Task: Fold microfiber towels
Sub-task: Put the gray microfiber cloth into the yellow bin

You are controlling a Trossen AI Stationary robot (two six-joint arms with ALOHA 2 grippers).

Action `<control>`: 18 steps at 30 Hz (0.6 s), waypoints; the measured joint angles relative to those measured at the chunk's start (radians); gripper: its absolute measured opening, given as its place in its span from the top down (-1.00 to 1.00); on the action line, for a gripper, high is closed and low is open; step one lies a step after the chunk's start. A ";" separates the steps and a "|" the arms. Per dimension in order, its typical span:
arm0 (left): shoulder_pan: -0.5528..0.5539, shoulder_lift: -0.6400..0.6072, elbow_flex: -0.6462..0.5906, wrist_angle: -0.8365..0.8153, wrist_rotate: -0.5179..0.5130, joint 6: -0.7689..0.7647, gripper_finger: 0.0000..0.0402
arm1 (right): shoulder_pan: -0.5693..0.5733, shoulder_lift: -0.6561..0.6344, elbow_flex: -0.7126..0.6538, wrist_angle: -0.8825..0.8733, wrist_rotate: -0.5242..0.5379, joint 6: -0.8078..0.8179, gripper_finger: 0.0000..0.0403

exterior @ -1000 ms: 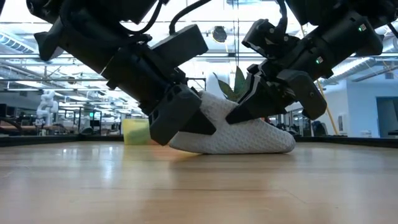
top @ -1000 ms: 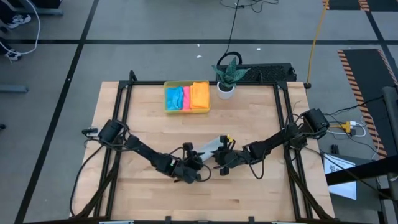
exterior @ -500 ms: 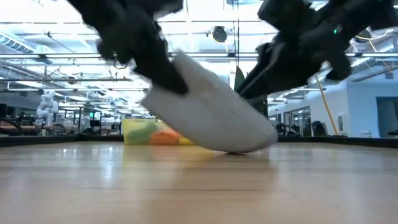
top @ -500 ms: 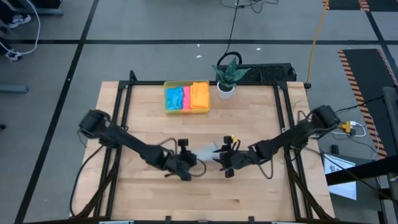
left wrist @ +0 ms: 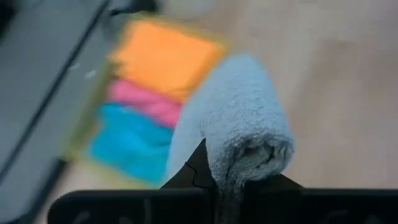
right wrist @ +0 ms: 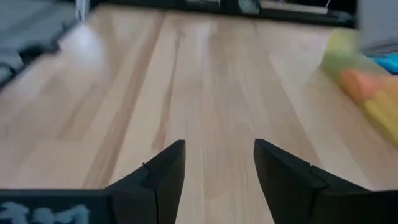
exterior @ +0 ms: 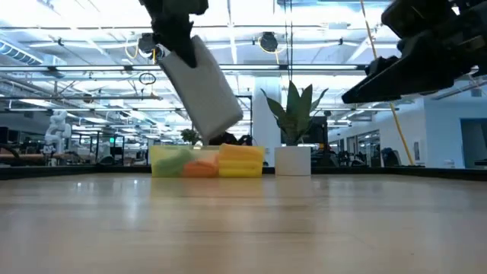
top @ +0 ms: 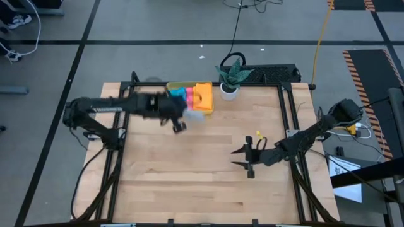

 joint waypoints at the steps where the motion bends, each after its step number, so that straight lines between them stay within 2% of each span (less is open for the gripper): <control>1: 0.044 0.003 0.028 -0.035 -0.014 0.017 0.92 | -0.001 -0.005 -0.028 0.054 0.000 0.000 0.08; 3: 0.128 0.005 0.076 -0.081 -0.070 0.062 0.92 | -0.001 -0.020 -0.082 0.139 0.001 -0.002 0.08; 8: 0.319 0.004 0.122 -0.007 -0.259 0.183 0.90 | -0.001 -0.044 -0.153 0.274 0.001 -0.003 0.10; 13: 0.456 0.042 0.124 0.114 -0.236 0.223 0.92 | -0.001 -0.066 -0.159 0.288 0.001 -0.008 0.12; 18: 0.493 0.131 0.123 0.139 -0.227 0.221 0.92 | -0.002 -0.069 -0.159 0.292 0.002 -0.013 0.12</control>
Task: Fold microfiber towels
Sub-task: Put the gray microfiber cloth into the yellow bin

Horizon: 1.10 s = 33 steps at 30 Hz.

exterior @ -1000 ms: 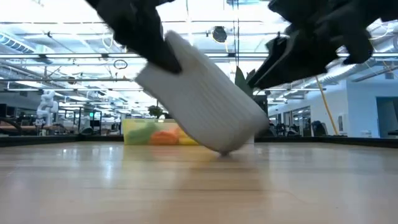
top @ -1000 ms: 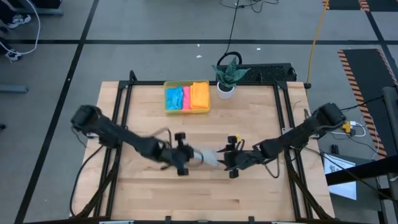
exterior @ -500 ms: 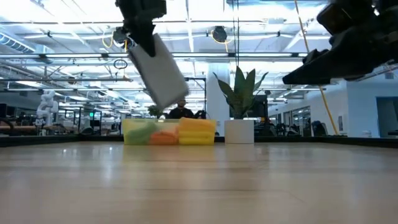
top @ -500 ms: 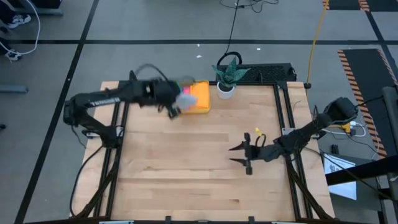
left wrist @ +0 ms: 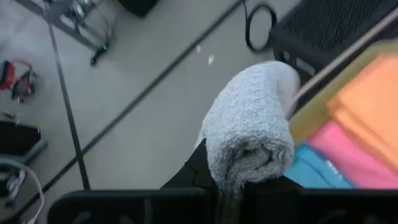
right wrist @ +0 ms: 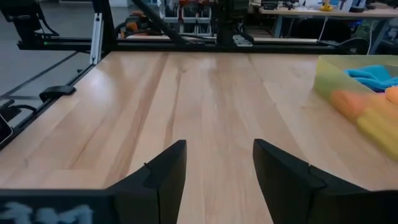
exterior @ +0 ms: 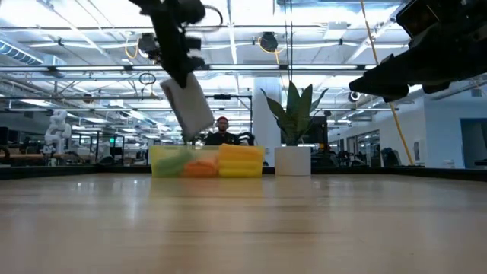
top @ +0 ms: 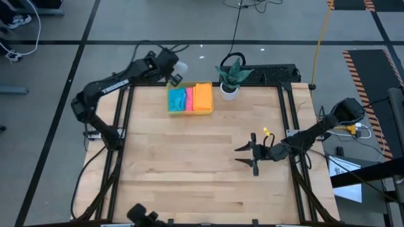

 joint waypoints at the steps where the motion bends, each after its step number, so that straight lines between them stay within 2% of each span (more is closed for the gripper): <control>1: 0.002 0.023 0.000 -0.005 -0.001 -0.009 0.91 | 0.000 0.000 0.000 0.000 0.000 -0.002 0.12; 7: -0.037 0.149 -0.001 -0.014 -0.008 -0.054 0.89 | 0.000 0.000 0.000 -0.001 0.001 -0.003 0.13; 12: -0.083 0.194 -0.001 -0.006 -0.024 -0.042 0.88 | 0.000 0.000 0.000 -0.007 0.001 -0.003 0.13; 17: -0.090 0.194 -0.001 -0.006 -0.228 -0.010 0.88 | 0.000 0.001 0.000 -0.007 0.001 -0.003 0.13; 19: -0.088 0.187 -0.001 -0.006 -0.264 -0.017 0.88 | 0.000 0.001 0.000 -0.007 0.001 -0.003 0.13; 21: -0.097 0.184 -0.001 -0.007 -0.233 -0.019 0.88 | 0.000 0.001 0.000 -0.007 0.001 -0.003 0.13; 25: -0.143 0.194 -0.026 0.029 -0.104 -0.037 0.88 | 0.000 0.001 0.000 -0.008 0.000 -0.003 0.13; 33: -0.258 0.198 -0.148 0.080 -0.062 -0.050 0.87 | 0.001 0.001 0.000 -0.015 -0.028 0.012 0.13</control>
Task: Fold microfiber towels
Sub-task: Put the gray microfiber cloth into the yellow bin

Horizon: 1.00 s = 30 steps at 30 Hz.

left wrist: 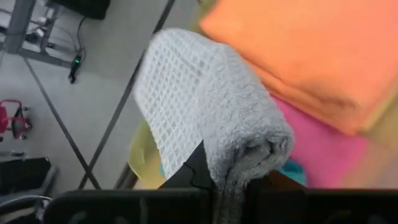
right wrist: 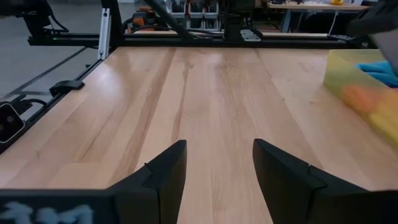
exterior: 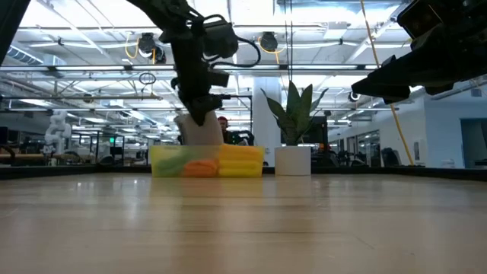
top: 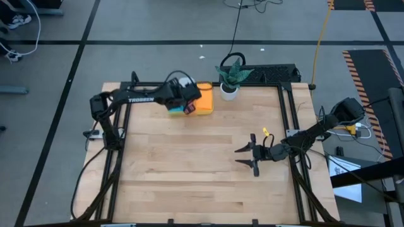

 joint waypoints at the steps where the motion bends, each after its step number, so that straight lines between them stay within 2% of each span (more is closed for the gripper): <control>1: -0.010 0.000 -0.012 -0.001 0.001 0.007 0.87 | 0.000 0.000 0.000 0.000 -0.001 0.000 0.13; 8: -0.037 0.000 -0.111 0.064 0.005 0.059 0.87 | 0.000 0.000 0.000 0.000 0.000 0.000 0.13; 13: -0.037 0.000 -0.155 0.101 0.107 0.110 0.87 | 0.000 0.000 0.000 0.000 0.001 0.000 0.13; 21: -0.041 0.000 -0.162 0.148 0.200 0.201 0.84 | 0.000 0.000 0.000 0.000 0.001 0.000 0.13; 24: -0.034 0.000 -0.162 0.146 0.227 0.208 0.68 | 0.000 0.000 0.000 0.000 0.000 0.000 0.13; 30: 0.002 0.000 -0.161 0.131 0.288 0.192 0.19 | 0.000 0.000 0.000 0.000 0.000 0.000 0.13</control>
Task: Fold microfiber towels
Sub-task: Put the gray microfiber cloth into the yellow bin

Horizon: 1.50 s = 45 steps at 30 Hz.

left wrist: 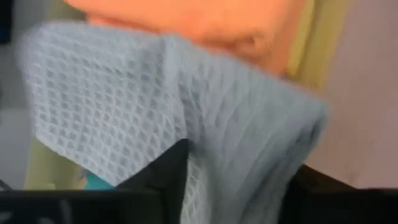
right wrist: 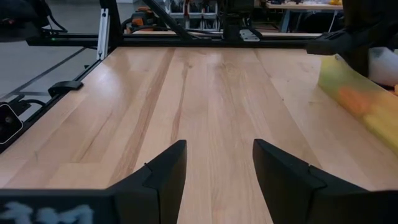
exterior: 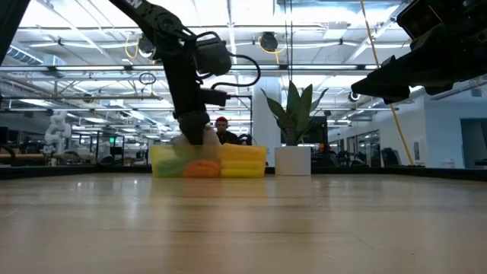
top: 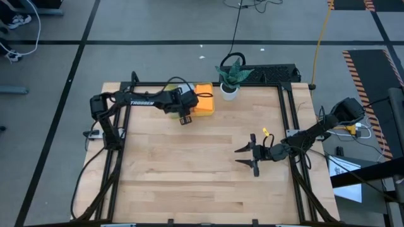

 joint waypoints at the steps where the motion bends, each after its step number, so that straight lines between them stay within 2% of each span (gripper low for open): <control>1: 0.003 0.000 0.004 -0.020 0.013 0.008 0.12 | 0.000 0.000 0.000 0.000 0.000 0.000 0.13; 9: 0.005 -0.001 0.126 -0.265 0.034 -0.014 -0.27 | 0.000 0.000 0.000 0.000 0.000 0.000 0.13; 13: 0.005 -0.001 0.202 -0.382 0.050 -0.031 -0.34 | 0.000 0.000 0.000 -0.002 0.000 0.000 0.13; 16: 0.005 -0.001 0.254 -0.416 0.071 -0.032 -0.32 | 0.000 0.000 0.000 -0.018 0.000 0.000 0.13; 20: 0.011 -0.001 0.288 -0.350 0.107 -0.009 -0.13 | 0.000 0.000 0.000 -0.023 -0.001 0.001 0.13; 24: 0.054 -0.002 0.261 -0.240 0.128 -0.003 0.20 | 0.000 0.000 0.000 -0.023 -0.001 0.007 0.13; 30: 0.127 -0.002 0.111 -0.099 0.323 0.004 0.72 | 0.000 0.000 0.000 -0.023 -0.001 0.022 0.13; 34: 0.151 -0.002 -0.011 0.017 0.340 0.024 0.95 | 0.000 0.000 0.000 -0.023 -0.001 0.019 0.13; 41: 0.182 -0.002 -0.056 0.113 0.264 0.004 0.90 | 0.000 0.000 0.000 -0.022 -0.001 0.019 0.13; 45: 0.181 -0.001 -0.010 0.058 0.250 0.006 0.90 | 0.000 0.000 0.000 -0.022 -0.001 0.019 0.13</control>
